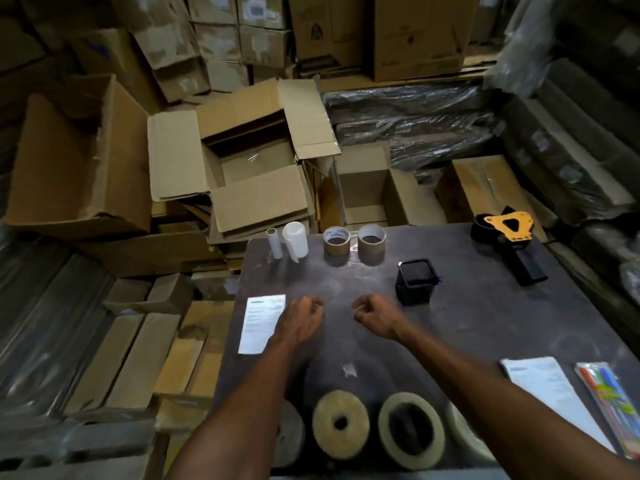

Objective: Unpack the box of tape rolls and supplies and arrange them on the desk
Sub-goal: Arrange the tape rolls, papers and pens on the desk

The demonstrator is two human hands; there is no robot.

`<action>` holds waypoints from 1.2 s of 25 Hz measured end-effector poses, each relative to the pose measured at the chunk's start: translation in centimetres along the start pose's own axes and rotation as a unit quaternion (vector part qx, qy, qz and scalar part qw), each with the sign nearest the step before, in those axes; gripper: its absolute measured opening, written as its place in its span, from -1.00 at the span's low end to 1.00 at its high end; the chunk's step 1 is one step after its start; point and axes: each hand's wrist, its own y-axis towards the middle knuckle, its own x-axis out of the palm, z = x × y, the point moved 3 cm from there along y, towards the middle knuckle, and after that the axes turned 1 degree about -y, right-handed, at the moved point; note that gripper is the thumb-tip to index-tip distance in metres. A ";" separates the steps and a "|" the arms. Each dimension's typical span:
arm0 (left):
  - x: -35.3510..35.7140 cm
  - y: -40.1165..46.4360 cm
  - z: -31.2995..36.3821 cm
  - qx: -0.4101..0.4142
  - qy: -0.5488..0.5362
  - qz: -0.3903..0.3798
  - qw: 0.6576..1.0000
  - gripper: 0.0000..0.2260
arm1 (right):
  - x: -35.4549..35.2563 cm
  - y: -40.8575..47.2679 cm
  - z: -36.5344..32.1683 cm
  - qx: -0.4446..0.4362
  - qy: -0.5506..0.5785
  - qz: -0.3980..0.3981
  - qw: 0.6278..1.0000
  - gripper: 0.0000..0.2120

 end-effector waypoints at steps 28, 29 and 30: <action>-5.3 24.6 -11.5 -0.129 -0.116 0.093 0.981 -0.60 | 9.5 26.8 -9.6 -0.029 0.185 0.081 0.979 -0.25; -5.3 24.6 -11.4 -0.131 -0.110 0.092 0.981 -0.60 | 9.4 27.1 -9.9 -0.019 0.181 0.086 0.979 -0.37; -5.3 24.7 -11.3 -0.131 -0.112 0.094 0.981 -0.60 | 9.3 27.3 -10.1 -0.006 0.173 0.089 0.981 -0.46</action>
